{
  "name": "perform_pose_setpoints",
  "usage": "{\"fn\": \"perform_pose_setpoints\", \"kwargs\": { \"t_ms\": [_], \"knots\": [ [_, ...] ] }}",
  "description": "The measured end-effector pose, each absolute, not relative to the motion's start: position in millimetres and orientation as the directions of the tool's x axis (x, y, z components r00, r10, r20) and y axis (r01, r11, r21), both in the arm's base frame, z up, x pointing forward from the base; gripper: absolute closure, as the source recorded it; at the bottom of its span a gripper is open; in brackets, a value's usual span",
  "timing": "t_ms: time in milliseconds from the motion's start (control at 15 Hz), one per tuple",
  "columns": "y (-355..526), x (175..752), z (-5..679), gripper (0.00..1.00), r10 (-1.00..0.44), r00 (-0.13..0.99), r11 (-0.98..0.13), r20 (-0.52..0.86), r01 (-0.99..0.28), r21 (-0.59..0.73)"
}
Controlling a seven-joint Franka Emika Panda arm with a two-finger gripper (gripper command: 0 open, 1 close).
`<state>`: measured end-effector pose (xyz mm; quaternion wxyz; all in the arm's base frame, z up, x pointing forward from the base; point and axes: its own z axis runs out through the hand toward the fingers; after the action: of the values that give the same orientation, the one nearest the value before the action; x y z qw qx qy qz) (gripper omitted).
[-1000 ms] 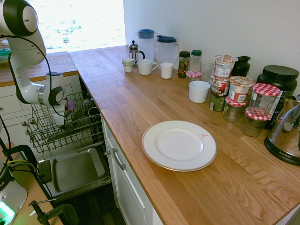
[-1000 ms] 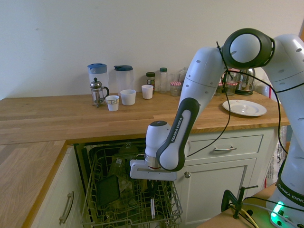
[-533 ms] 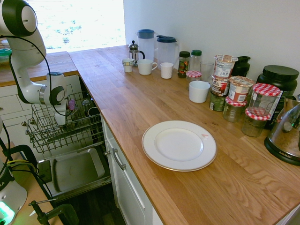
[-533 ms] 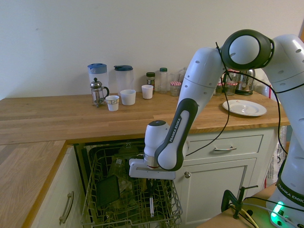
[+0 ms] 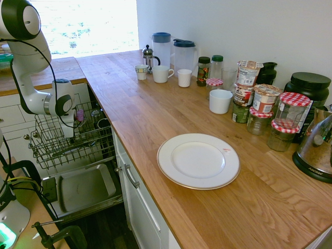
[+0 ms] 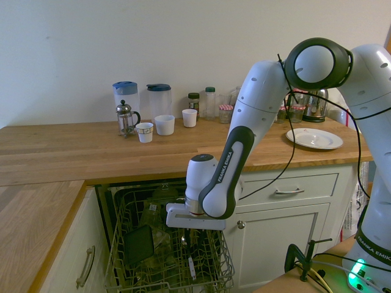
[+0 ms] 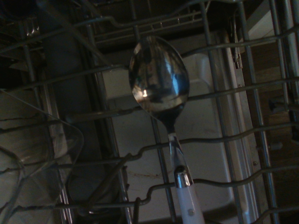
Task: Put the spoon in the dishwasher
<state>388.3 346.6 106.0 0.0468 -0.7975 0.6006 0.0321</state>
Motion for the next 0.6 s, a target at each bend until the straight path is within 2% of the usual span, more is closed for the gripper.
{"fn": "perform_pose_setpoints", "kwargs": {
  "t_ms": [200,600],
  "knots": [
    [346.4,392.5,130.3,0.00,-0.953,0.283,-0.277,-0.105,-0.959,-0.063],
    [345.2,363.9,226.7,0.00,-0.945,0.319,-0.311,-0.070,-0.945,-0.105]
  ]
}}
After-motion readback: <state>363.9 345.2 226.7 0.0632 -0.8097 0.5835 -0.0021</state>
